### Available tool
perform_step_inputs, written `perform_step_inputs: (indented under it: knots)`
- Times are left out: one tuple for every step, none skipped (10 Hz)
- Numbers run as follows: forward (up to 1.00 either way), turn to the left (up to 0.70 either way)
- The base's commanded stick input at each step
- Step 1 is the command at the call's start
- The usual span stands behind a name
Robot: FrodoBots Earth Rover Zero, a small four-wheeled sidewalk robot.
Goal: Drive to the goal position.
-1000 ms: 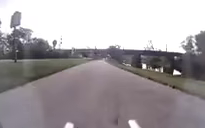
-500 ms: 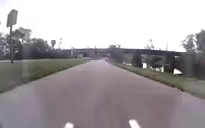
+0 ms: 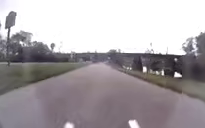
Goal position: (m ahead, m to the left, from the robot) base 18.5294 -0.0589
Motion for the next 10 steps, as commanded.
perform_step_inputs:
  knots:
    - [0.7,0.0]
    - [0.7,0.0]
    - [0.7,0.0]
    - [0.7,0.0]
    - [0.7,0.0]
    - [0.7,0.0]
    - [0.7,0.0]
    - [0.7,0.0]
    - [0.7,0.0]
    - [0.7,0.0]
